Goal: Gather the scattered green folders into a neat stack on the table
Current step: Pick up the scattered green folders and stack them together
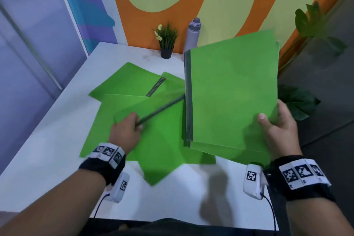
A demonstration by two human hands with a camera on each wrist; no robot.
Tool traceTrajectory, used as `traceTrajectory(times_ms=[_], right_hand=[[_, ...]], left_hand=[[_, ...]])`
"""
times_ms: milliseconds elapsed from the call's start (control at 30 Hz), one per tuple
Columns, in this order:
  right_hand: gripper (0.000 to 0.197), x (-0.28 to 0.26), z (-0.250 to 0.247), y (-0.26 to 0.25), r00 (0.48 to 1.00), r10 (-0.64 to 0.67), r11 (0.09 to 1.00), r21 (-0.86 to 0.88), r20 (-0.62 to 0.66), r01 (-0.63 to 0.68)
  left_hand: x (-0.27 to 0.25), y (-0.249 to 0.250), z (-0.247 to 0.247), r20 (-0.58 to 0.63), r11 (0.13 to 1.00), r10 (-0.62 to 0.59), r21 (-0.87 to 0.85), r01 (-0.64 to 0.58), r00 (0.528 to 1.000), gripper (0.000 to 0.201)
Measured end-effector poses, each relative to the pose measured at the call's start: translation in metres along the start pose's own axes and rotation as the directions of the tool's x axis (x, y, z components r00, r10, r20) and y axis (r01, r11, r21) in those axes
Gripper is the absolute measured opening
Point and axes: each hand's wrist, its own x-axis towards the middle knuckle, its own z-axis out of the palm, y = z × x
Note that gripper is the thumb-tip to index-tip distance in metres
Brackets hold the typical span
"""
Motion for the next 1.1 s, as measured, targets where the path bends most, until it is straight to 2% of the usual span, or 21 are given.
traceTrajectory(times_ms=[133,233,267,367,400,467,533,567,633,733,800,867,967,1033,1100], right_hand=[[0.046,0.004,0.004,-0.006,0.997,0.046,0.991,0.124,0.057,-0.052],[0.045,0.003,0.03,0.007,0.986,0.124,0.958,0.244,0.115,-0.149],[0.048,0.001,0.041,0.015,0.978,0.159,0.946,0.262,0.138,-0.191],[0.1,0.001,0.076,0.041,0.939,0.257,0.919,0.245,0.228,-0.311],[0.099,-0.001,0.087,0.044,0.925,0.291,0.908,0.235,0.246,-0.348],[0.082,-0.005,0.106,0.05,0.88,0.366,0.864,0.24,0.303,-0.442],[0.076,-0.011,0.122,0.058,0.821,0.411,0.828,0.214,0.396,-0.518],[0.075,-0.014,0.129,0.06,0.802,0.425,0.822,0.192,0.419,-0.536],[0.074,-0.02,0.141,0.06,0.793,0.439,0.829,0.148,0.423,-0.539],[0.073,-0.026,0.157,0.056,0.812,0.415,0.871,0.078,0.411,-0.485],[0.073,-0.032,0.169,0.055,0.82,0.378,0.899,0.04,0.429,-0.436],[0.072,-0.037,0.182,0.056,0.792,0.354,0.915,-0.007,0.498,-0.404],[0.066,-0.042,0.202,0.064,0.759,0.326,0.945,-0.214,0.564,-0.247],[0.059,-0.037,0.207,0.079,0.794,0.359,0.906,-0.389,0.49,-0.17],[0.053,-0.029,0.205,0.103,0.843,0.413,0.815,-0.553,0.344,-0.173]], left_hand=[[0.007,0.006,-0.062,-0.214,0.977,0.004,-0.207,-0.049,0.977,0.014],[0.008,-0.01,-0.073,-0.251,0.882,-0.069,-0.468,-0.059,0.966,0.028],[0.007,-0.017,-0.069,-0.215,0.834,-0.106,-0.551,-0.031,0.971,0.034],[-0.004,-0.046,-0.051,-0.039,0.653,-0.203,-0.75,0.105,0.978,0.041],[-0.01,-0.053,-0.046,0.024,0.581,-0.209,-0.801,0.144,0.978,0.037],[-0.022,-0.058,-0.039,0.128,0.453,-0.2,-0.867,0.208,0.971,0.036],[-0.036,-0.057,-0.035,0.21,0.362,-0.178,-0.894,0.263,0.961,0.039],[-0.042,-0.057,-0.033,0.241,0.345,-0.174,-0.893,0.288,0.955,0.038],[-0.049,-0.056,-0.031,0.322,0.356,-0.21,-0.855,0.379,0.923,0.027],[-0.048,-0.065,-0.031,0.469,0.384,-0.25,-0.755,0.531,0.847,0.052],[-0.045,-0.075,-0.032,0.487,0.43,-0.247,-0.72,0.546,0.837,0.054],[-0.044,-0.088,-0.031,0.418,0.492,-0.31,-0.698,0.52,0.854,0.05],[-0.042,-0.109,-0.029,0.294,0.55,-0.445,-0.656,0.517,0.846,0.035],[-0.043,-0.128,-0.03,0.252,0.559,-0.517,-0.625,0.545,0.818,0.027],[-0.045,-0.15,-0.031,0.199,0.578,-0.583,-0.579,0.575,0.787,0.025]])
